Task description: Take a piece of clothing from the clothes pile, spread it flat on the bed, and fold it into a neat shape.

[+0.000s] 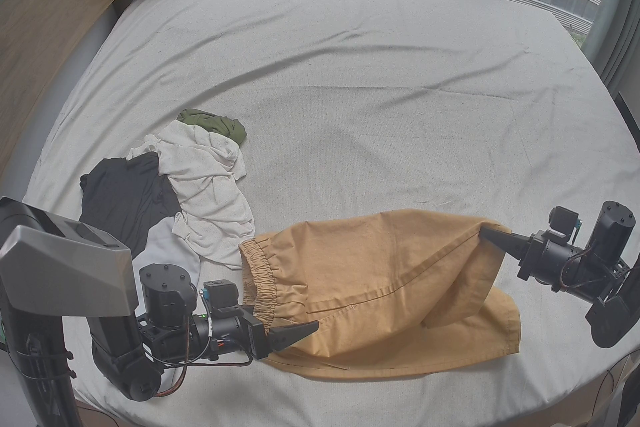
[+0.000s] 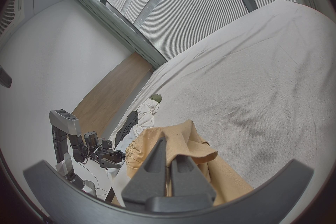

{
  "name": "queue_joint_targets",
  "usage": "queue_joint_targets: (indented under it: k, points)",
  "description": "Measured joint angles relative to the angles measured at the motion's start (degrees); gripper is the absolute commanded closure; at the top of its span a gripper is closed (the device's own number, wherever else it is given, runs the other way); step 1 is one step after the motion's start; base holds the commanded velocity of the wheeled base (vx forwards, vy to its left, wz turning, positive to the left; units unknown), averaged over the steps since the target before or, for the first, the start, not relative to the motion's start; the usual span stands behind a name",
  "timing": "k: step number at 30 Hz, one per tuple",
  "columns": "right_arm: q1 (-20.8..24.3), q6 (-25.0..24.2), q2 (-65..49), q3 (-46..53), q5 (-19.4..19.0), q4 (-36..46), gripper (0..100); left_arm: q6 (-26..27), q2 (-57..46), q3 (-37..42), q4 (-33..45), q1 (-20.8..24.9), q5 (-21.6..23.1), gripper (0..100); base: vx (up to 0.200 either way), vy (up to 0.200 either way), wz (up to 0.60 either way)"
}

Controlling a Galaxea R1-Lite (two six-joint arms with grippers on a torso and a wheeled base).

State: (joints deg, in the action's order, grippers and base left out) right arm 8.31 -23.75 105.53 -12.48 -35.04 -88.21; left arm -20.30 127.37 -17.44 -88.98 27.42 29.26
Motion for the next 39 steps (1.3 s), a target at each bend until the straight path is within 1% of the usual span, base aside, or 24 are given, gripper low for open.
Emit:
queue_joint_targets:
  k: [1,2,22,30,39]
  points:
    - [0.0,0.02,0.0,0.0,0.0,-0.02,100,0.0,0.15,-0.13,0.0,0.02,0.0,0,0.0,0.0,0.0]
    - [0.02,0.0,0.0,0.0,0.0,-0.02,100,0.0,0.3,-0.33,0.02,0.02,0.0,100,0.0,0.0,0.0]
    - [-0.2,-0.06,0.17,-0.16,0.0,0.0,100,0.02,0.77,-1.23,0.02,-0.16,0.0,100,0.0,0.0,0.0]
    - [-0.94,-0.06,0.11,-0.61,0.0,-0.06,100,0.05,-3.5,-1.49,0.02,-0.55,0.0,100,0.0,0.0,0.0]
    - [-3.17,-0.22,-0.11,-1.68,-0.32,-0.06,100,-0.12,-8.0,-3.47,0.02,-3.99,0.0,100,0.0,0.0,0.0]
